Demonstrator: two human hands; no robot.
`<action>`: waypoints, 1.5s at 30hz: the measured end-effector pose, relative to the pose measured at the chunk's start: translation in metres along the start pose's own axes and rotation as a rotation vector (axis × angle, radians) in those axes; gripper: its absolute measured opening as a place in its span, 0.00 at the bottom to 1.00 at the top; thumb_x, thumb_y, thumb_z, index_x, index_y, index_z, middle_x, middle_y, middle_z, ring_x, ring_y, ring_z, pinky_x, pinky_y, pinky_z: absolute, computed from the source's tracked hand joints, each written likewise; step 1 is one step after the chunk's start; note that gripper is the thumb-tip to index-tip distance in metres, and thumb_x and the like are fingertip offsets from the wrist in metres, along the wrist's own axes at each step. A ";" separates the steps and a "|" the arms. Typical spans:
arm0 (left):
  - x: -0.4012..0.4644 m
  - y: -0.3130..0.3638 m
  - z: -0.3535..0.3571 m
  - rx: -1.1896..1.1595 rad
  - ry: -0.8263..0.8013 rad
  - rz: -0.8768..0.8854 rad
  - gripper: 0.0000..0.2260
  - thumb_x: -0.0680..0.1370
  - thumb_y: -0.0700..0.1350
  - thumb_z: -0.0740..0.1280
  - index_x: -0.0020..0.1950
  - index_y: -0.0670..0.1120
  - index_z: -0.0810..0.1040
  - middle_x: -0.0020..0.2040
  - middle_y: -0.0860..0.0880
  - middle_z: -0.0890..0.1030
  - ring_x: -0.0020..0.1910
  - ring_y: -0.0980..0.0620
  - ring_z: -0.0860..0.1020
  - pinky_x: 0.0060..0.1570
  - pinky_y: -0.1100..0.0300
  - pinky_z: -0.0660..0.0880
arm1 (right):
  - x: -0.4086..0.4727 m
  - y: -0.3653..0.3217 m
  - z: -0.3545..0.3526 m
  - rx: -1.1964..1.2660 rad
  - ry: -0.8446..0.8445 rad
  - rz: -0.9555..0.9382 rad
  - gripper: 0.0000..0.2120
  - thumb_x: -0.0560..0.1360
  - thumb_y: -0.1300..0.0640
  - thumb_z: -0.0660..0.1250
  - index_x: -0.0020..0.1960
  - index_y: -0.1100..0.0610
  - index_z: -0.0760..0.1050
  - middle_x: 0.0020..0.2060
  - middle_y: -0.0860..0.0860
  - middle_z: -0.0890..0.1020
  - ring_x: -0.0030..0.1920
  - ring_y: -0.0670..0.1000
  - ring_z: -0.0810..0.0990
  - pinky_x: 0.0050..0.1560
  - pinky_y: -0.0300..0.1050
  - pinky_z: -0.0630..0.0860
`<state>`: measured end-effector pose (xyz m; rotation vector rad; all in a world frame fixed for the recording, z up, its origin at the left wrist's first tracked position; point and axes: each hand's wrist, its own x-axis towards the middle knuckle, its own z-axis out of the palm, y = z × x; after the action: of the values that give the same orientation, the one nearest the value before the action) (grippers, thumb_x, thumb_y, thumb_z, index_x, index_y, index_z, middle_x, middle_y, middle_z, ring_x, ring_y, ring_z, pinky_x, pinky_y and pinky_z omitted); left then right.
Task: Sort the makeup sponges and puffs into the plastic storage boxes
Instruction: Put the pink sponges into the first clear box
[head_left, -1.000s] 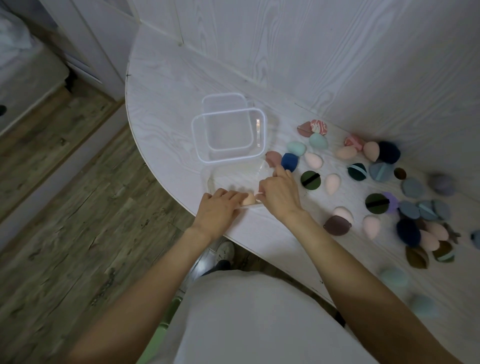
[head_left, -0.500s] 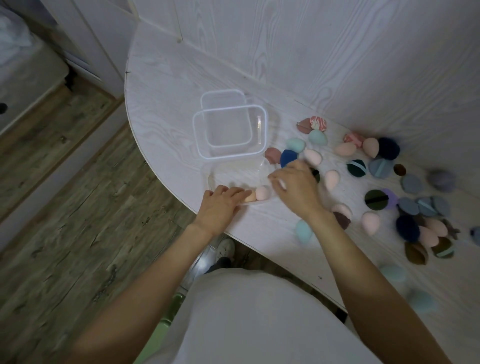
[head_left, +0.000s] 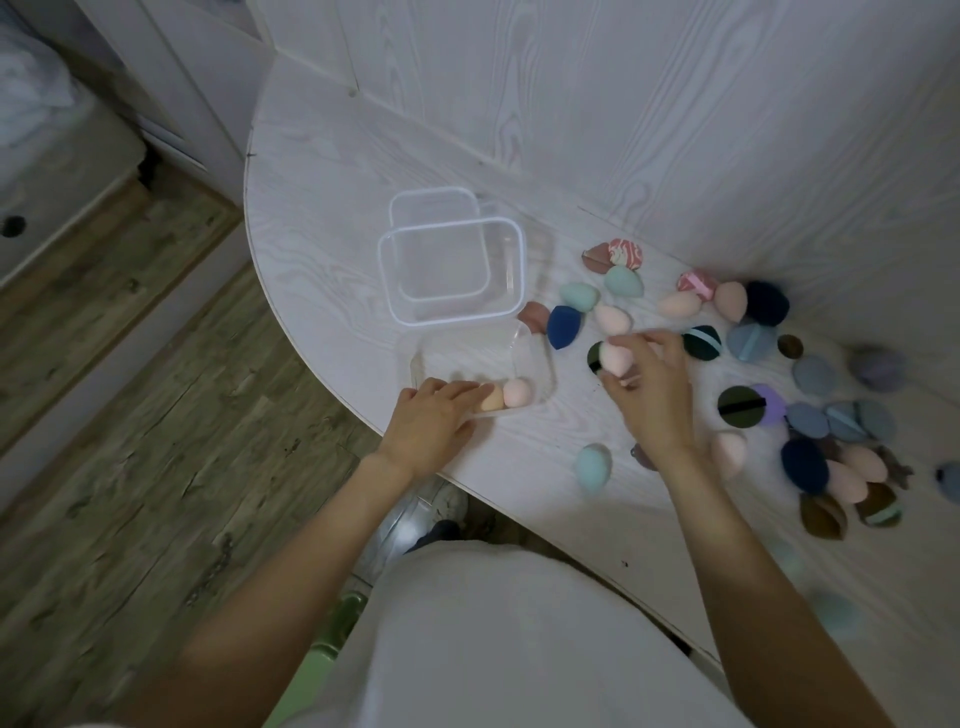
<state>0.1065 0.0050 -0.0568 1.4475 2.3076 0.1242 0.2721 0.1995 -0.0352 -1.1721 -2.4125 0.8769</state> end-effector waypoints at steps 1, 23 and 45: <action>0.000 0.000 0.000 -0.007 -0.002 -0.001 0.22 0.79 0.52 0.59 0.73 0.57 0.60 0.71 0.56 0.67 0.64 0.48 0.67 0.54 0.53 0.65 | -0.003 -0.013 0.003 0.047 -0.024 -0.071 0.16 0.71 0.63 0.71 0.58 0.56 0.76 0.58 0.54 0.69 0.45 0.48 0.74 0.47 0.38 0.75; 0.003 -0.008 0.006 -0.034 0.091 0.062 0.21 0.79 0.53 0.59 0.72 0.57 0.64 0.63 0.51 0.73 0.59 0.47 0.71 0.53 0.53 0.67 | 0.032 -0.046 0.070 -0.601 -0.221 -0.489 0.10 0.73 0.51 0.68 0.51 0.54 0.81 0.49 0.48 0.82 0.54 0.56 0.68 0.49 0.50 0.64; 0.000 -0.008 0.009 -0.114 0.127 0.024 0.18 0.77 0.52 0.64 0.66 0.52 0.71 0.61 0.50 0.75 0.58 0.46 0.72 0.52 0.53 0.67 | 0.077 0.026 0.024 -0.352 -0.096 0.058 0.08 0.75 0.61 0.67 0.53 0.59 0.74 0.51 0.58 0.79 0.53 0.57 0.75 0.51 0.48 0.70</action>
<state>0.1027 0.0004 -0.0672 1.4482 2.3416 0.3586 0.2281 0.2632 -0.0691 -1.3533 -2.7007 0.5474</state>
